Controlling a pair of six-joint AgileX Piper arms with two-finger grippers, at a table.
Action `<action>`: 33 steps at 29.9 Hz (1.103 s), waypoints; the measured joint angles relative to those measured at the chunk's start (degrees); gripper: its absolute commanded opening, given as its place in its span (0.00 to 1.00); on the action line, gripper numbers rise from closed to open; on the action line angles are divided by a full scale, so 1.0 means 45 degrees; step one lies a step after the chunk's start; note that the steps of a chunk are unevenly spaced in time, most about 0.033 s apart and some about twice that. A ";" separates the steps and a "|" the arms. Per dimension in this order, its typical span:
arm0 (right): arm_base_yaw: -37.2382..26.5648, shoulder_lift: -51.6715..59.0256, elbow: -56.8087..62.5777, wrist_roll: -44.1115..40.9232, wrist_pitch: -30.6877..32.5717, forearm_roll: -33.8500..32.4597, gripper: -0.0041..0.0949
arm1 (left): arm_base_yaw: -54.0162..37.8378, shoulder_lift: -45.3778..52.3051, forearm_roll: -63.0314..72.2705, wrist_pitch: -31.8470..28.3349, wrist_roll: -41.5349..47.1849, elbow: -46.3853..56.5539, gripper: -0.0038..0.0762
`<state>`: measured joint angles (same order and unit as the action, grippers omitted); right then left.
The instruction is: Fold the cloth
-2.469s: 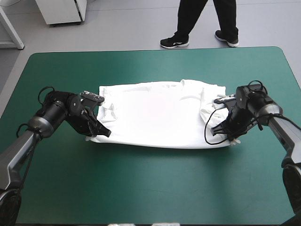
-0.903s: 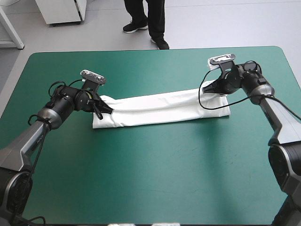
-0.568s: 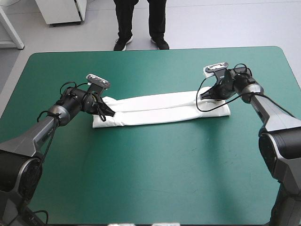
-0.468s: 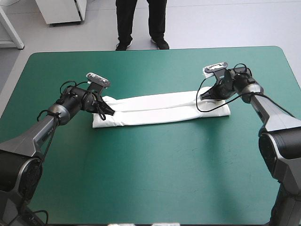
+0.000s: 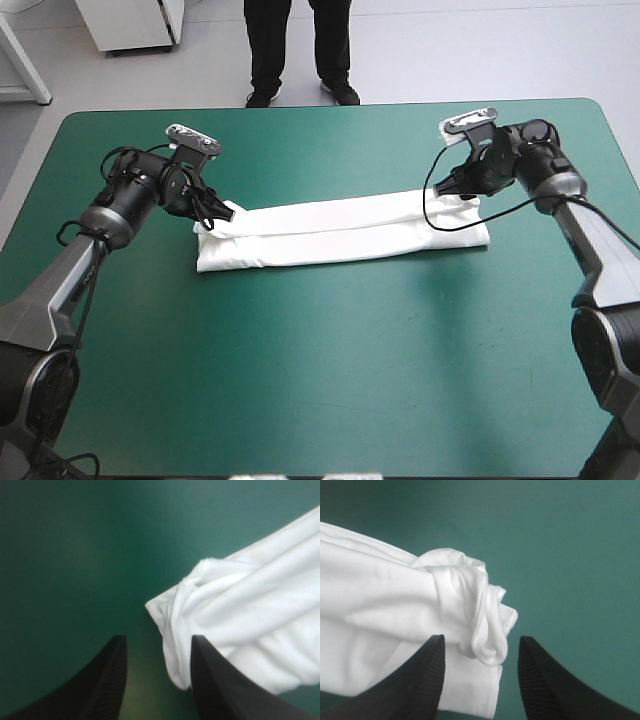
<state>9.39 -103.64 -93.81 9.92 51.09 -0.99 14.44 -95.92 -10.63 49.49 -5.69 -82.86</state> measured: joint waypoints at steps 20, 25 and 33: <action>-0.1873 0.3401 0.0000 -0.0483 0.1003 0.0219 0.46 | 0.0644 -0.0026 0.9164 0.0617 -0.4179 -0.1212 0.04; -0.1873 0.3215 0.0000 -0.0327 0.1003 0.0713 0.46 | 0.1550 -0.1961 0.9189 0.0700 -0.4152 -0.2565 0.04; -0.2279 0.2282 0.0000 0.0034 0.0943 0.1429 0.46 | 0.2171 -0.4631 0.8635 0.1613 -0.3429 -0.5347 0.04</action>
<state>-0.87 -93.37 -93.81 10.08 55.33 5.45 24.21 -116.75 28.23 56.75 -21.12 -106.93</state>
